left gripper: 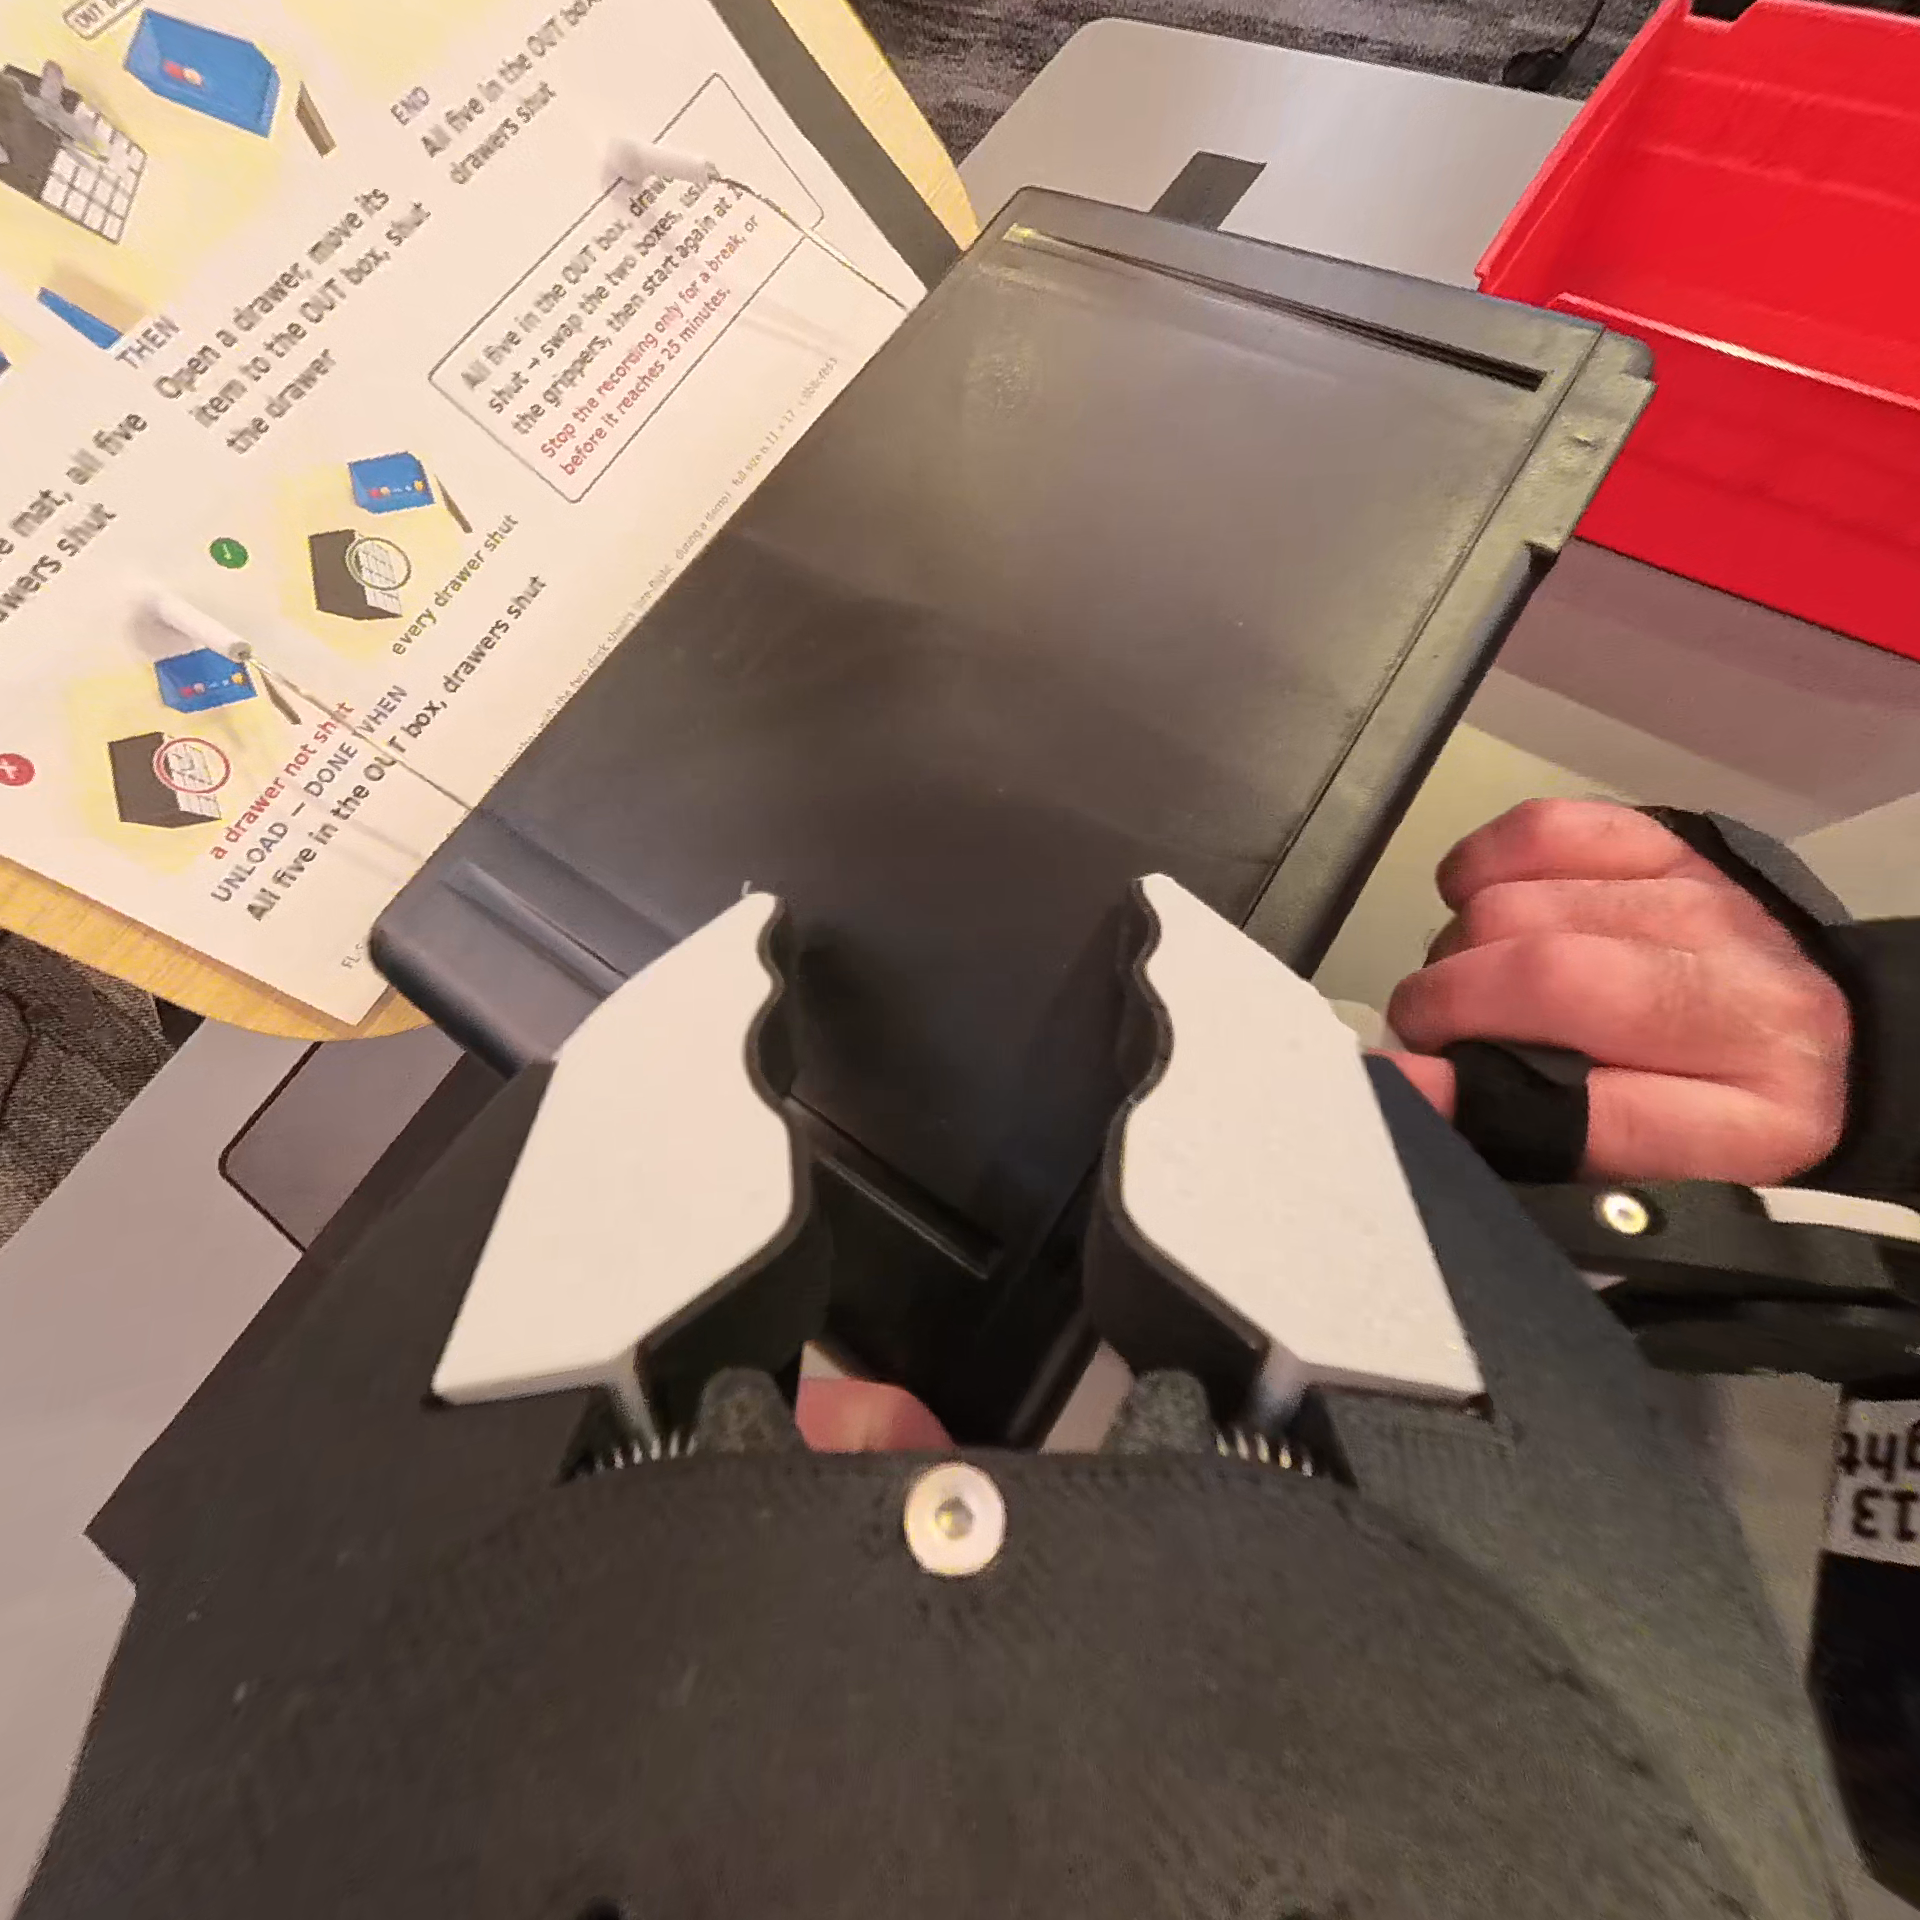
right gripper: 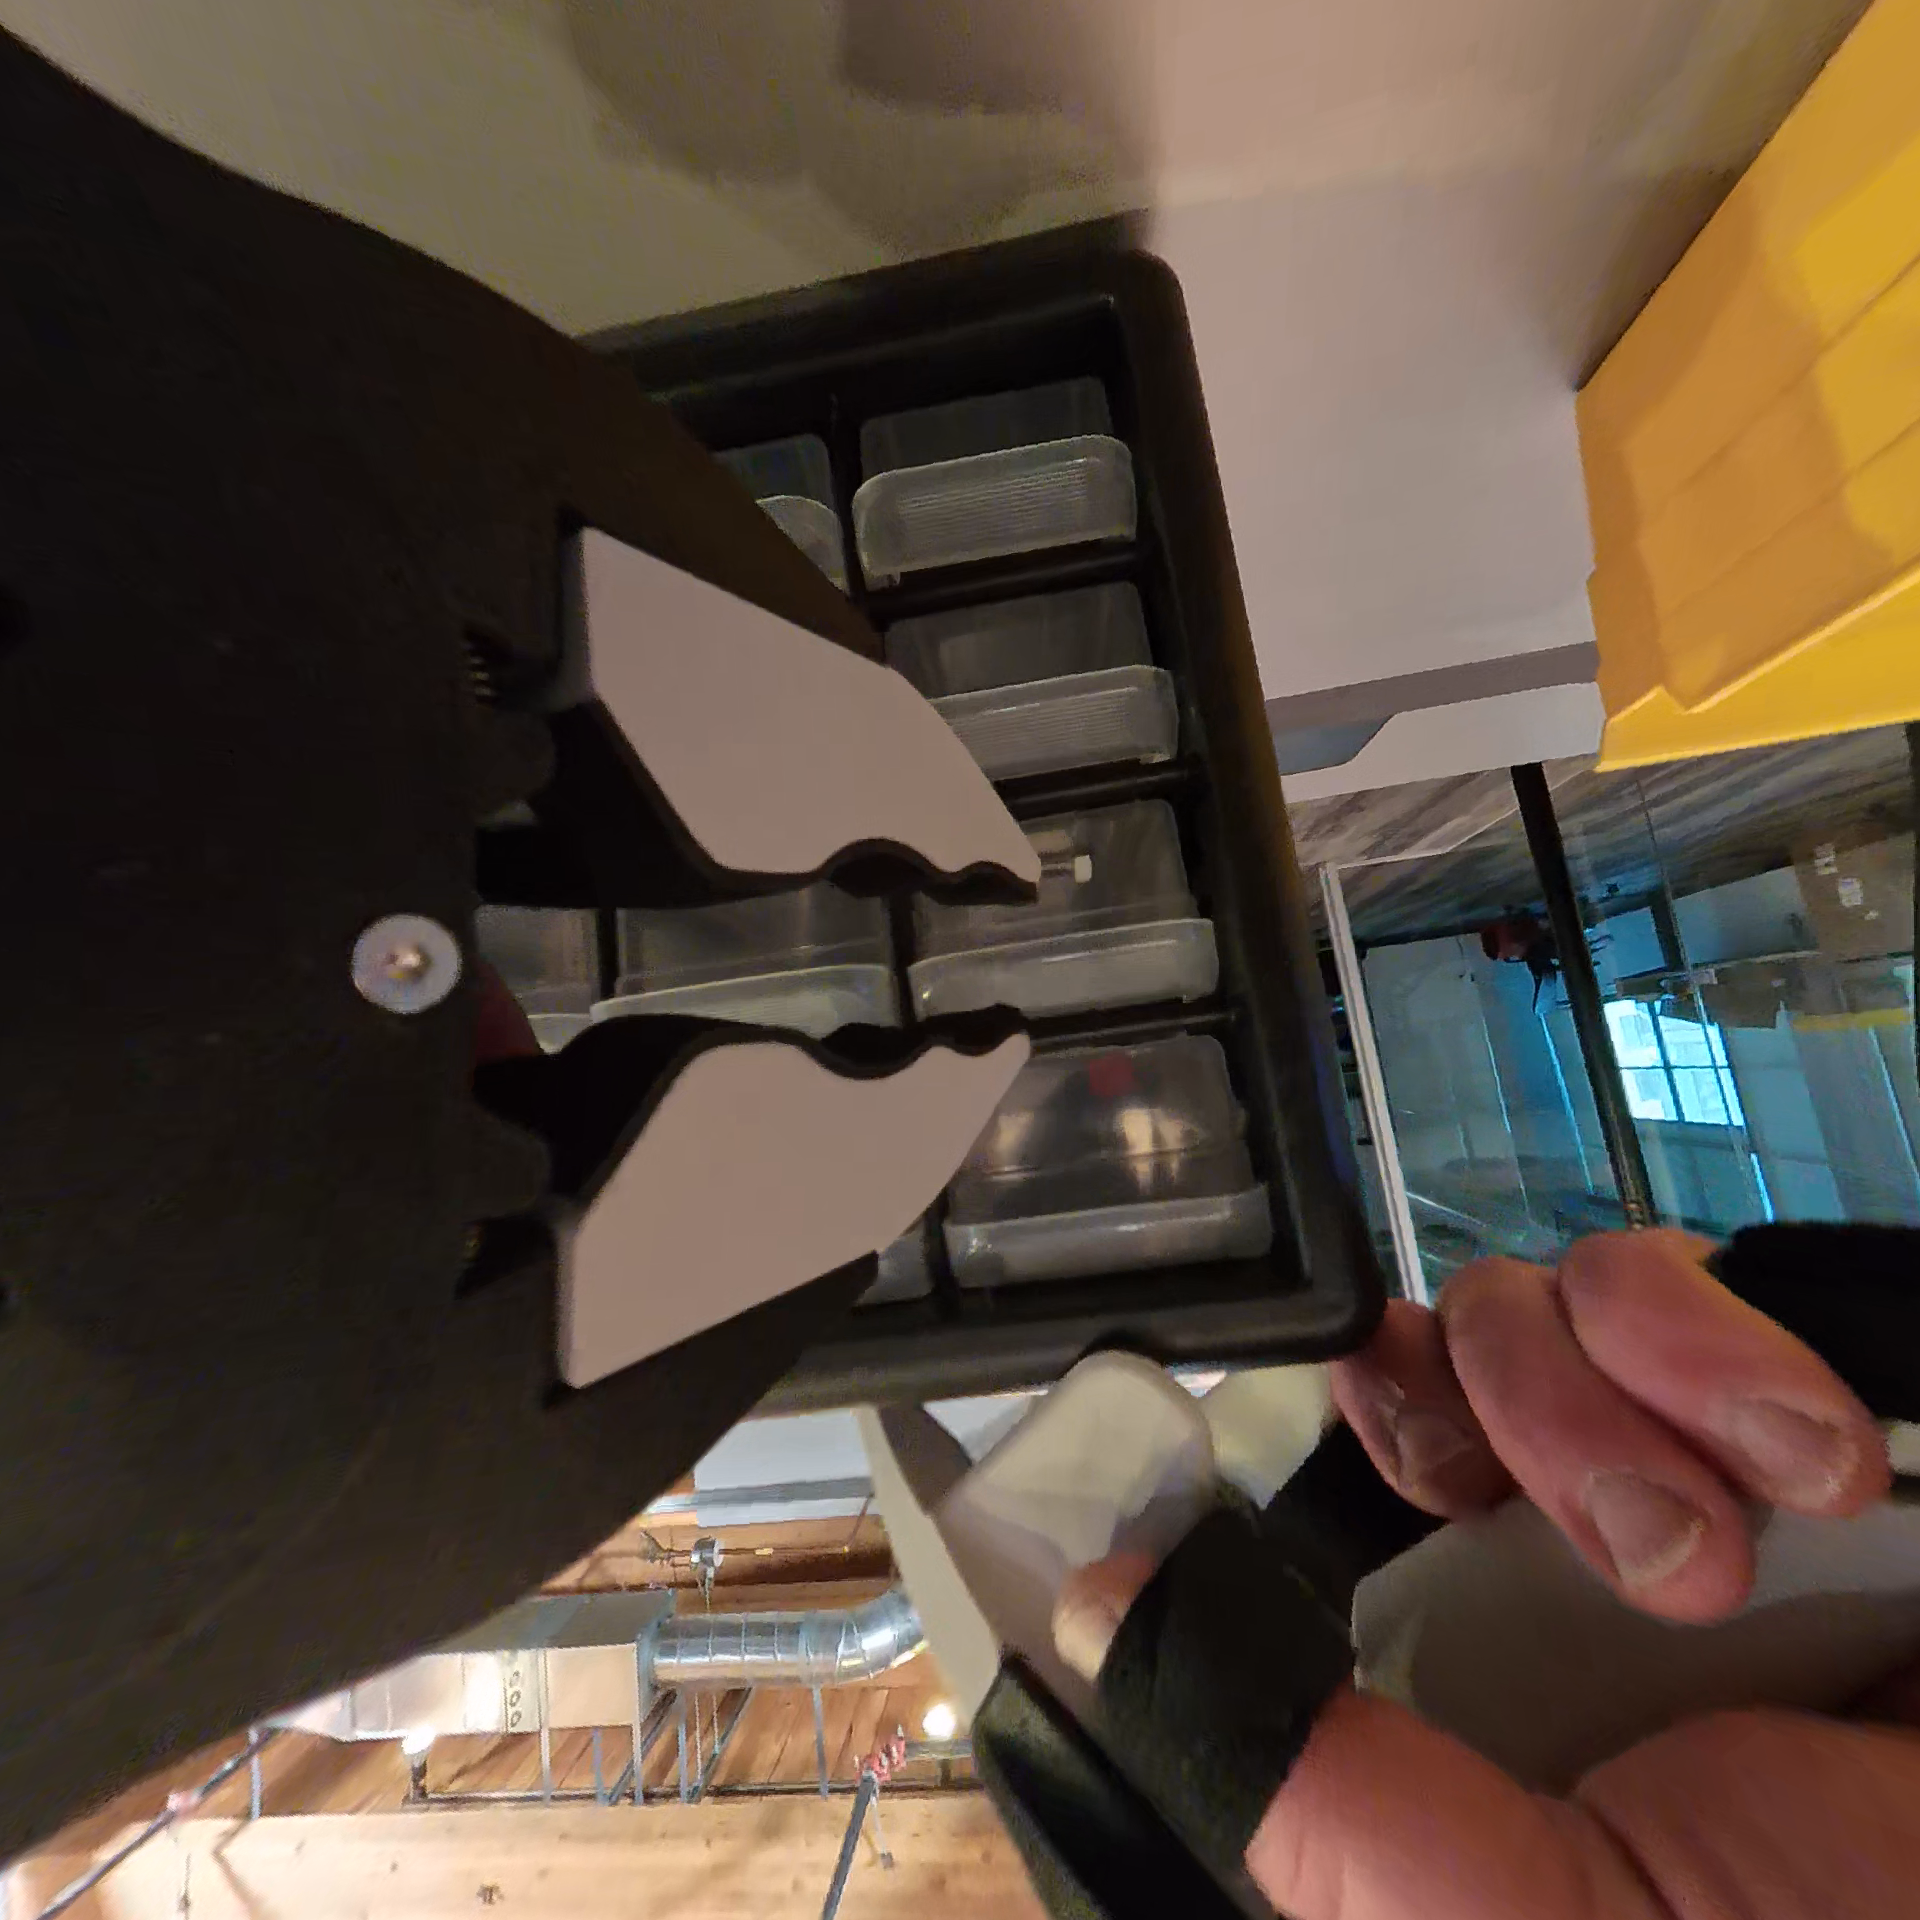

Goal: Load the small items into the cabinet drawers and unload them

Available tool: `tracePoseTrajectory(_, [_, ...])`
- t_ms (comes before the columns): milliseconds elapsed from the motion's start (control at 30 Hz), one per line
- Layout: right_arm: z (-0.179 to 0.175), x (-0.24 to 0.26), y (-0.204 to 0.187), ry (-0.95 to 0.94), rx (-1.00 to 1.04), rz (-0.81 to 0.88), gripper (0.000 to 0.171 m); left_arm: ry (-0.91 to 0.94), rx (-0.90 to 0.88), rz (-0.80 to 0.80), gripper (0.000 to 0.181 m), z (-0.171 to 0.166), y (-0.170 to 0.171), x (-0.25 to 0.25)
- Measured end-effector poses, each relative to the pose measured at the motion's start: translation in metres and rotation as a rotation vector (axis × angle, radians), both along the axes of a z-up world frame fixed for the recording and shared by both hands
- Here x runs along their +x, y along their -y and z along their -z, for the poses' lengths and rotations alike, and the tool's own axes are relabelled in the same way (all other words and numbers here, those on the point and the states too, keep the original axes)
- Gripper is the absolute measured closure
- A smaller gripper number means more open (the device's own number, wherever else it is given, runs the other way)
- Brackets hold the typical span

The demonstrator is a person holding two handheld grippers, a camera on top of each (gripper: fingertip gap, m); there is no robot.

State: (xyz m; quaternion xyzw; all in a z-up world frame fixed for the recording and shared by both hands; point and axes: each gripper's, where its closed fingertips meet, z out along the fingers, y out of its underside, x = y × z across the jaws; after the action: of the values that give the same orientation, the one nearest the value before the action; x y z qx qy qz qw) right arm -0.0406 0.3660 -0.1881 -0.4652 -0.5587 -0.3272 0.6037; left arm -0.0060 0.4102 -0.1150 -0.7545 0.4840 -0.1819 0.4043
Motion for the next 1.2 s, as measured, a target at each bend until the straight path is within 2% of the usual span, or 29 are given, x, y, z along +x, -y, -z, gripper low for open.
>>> tracePoseTrajectory(33, [0.002, -0.002, -0.002, 0.014, 0.006, -0.006, 0.154, -0.001, 0.003, -0.015, 0.114, 0.0, -0.002, -0.002])
tracePoseTrajectory(133, [-0.001, -0.004, -0.004, 0.022, 0.035, -0.014, 0.161, 0.003, 0.0, -0.016, 0.114, 0.0, -0.002, -0.001])
tracePoseTrajectory(433, [-0.003, -0.004, 0.002, 0.04, 0.026, -0.041, 0.164, 0.013, 0.013, -0.055, 0.103, 0.0, -0.007, -0.005])
tracePoseTrajectory(567, [-0.002, -0.006, 0.019, 0.049, 0.014, -0.066, 0.164, 0.0, 0.04, -0.073, 0.099, -0.002, -0.009, -0.006])
tracePoseTrajectory(933, [0.001, -0.018, 0.077, 0.065, -0.015, -0.146, 0.164, 0.057, -0.027, -0.155, 0.082, 0.004, -0.015, -0.014])
tracePoseTrajectory(1200, [0.004, -0.018, 0.094, 0.08, -0.036, -0.176, 0.164, 0.079, -0.047, -0.165, 0.085, 0.005, -0.013, -0.013])
